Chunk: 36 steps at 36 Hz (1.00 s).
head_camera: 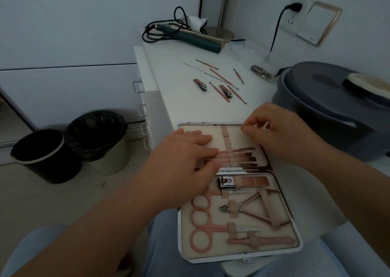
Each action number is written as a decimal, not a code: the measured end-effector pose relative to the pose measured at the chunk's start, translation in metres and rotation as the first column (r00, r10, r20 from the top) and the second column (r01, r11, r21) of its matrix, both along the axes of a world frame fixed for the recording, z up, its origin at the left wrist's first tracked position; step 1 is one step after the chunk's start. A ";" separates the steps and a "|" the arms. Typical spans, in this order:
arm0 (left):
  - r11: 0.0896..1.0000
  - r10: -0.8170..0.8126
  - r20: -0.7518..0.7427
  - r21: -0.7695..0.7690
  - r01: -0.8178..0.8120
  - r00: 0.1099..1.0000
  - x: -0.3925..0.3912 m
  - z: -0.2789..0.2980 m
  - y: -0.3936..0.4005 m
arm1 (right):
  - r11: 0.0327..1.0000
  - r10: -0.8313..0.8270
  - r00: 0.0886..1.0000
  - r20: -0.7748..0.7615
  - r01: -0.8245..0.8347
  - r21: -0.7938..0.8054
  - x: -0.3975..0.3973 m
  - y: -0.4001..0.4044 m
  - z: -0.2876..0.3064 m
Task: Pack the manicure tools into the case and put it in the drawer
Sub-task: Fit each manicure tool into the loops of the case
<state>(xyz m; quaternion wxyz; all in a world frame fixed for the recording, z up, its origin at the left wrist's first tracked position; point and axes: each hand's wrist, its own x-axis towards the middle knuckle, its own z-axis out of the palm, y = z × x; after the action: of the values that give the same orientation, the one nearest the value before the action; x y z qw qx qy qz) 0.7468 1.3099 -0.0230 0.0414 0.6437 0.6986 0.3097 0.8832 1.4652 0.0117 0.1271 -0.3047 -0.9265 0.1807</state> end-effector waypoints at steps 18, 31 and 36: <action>0.993 0.065 0.204 0.086 -0.084 0.977 -0.002 -0.004 0.000 | 0.957 -0.281 0.960 -0.014 0.282 0.071 -0.046 0.037 -0.015; 0.992 0.076 0.179 0.084 -0.092 0.981 -0.002 -0.009 -0.002 | 0.879 -0.421 0.871 0.253 0.324 0.349 -0.085 0.048 0.002; 0.992 0.055 0.145 0.109 -0.071 0.988 -0.003 -0.011 -0.004 | 0.855 -0.440 0.853 0.282 0.302 0.421 -0.084 0.050 0.002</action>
<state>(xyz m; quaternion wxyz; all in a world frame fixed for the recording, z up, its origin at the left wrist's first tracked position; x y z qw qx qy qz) 0.7442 1.3061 -0.0343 0.0444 0.5990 0.6952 0.3949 0.7989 1.5157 0.0133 0.0382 -0.4802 -0.8725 -0.0815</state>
